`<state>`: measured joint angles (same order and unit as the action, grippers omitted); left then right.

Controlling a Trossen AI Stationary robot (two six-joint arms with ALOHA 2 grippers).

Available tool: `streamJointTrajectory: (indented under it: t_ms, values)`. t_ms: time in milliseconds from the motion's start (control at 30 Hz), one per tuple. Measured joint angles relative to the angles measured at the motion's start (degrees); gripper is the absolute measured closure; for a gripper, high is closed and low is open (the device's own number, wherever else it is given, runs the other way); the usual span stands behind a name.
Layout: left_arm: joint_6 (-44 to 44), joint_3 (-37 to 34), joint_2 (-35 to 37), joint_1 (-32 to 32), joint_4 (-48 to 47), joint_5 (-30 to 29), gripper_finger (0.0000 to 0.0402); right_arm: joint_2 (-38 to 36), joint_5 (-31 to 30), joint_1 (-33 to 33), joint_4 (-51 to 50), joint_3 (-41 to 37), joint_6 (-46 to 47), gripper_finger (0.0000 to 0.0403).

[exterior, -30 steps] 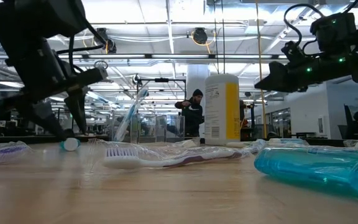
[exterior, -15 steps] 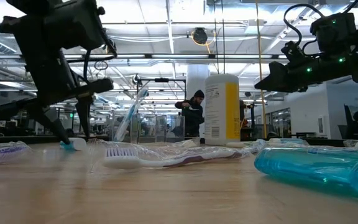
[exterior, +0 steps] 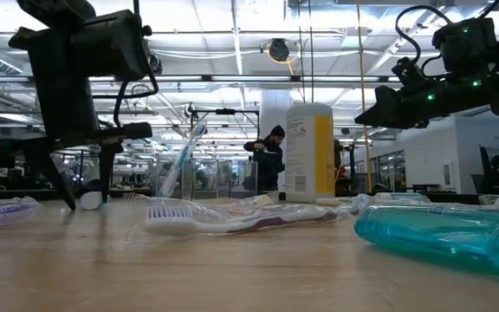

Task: Pick & Place toothbrushing station
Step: Put the blue mouthwash into the transparent organizer

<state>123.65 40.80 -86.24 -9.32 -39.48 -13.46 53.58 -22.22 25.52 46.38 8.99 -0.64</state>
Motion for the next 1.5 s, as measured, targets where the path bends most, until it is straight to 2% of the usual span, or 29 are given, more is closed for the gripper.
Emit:
streamJointTrajectory:
  t_ms: [133,267,467,567,833,967,1133,1200,1367,1433,1500]
  values:
    - [-2.0,0.0,0.0,0.0,-3.3,0.3,0.0232,0.0,0.0,0.0,0.0,0.0,0.0,0.0238]
    - [-4.6,0.0,0.0,0.0,-4.3,0.4,0.0266,0.0,0.0,0.0,0.0,0.0,0.0,0.0238]
    - [-8.9,-0.1,0.0,0.0,-4.3,-5.9,0.0308,0.0,0.0,0.0,0.0,0.0,0.0,0.0238]
    - [-12.2,-0.1,0.0,0.0,-4.1,-8.2,0.0302,0.0,0.0,0.0,0.0,0.0,0.0,0.0238]
    - [-19.4,-0.1,0.0,-2.6,-1.8,-7.5,0.0286,0.0,0.0,0.0,0.0,0.0,0.0,0.0238]
    - [-25.4,-0.1,1.1,-3.1,-1.4,-4.0,0.0285,0.0,0.0,0.0,0.0,0.0,0.0,0.0238]
    - [-33.6,-0.1,5.5,-3.1,4.5,-1.1,0.0285,0.0,1.0,-0.1,0.0,0.0,0.0,0.0238]
    - [-36.8,-0.1,7.2,-3.1,7.5,0.8,0.0285,0.0,5.8,-0.1,0.1,0.0,-0.1,0.0238]
    - [-41.0,0.0,9.1,-2.5,18.5,8.2,0.0285,0.0,29.4,-0.3,4.5,0.0,-0.4,0.0242]
    - [-42.5,0.0,9.0,-2.4,23.5,11.3,0.0285,0.0,35.0,-1.4,7.3,0.0,-0.4,0.0247]
    - [-44.2,0.1,8.1,-2.2,30.6,13.4,0.0284,0.0,37.7,-3.8,9.7,0.0,0.0,0.0251]
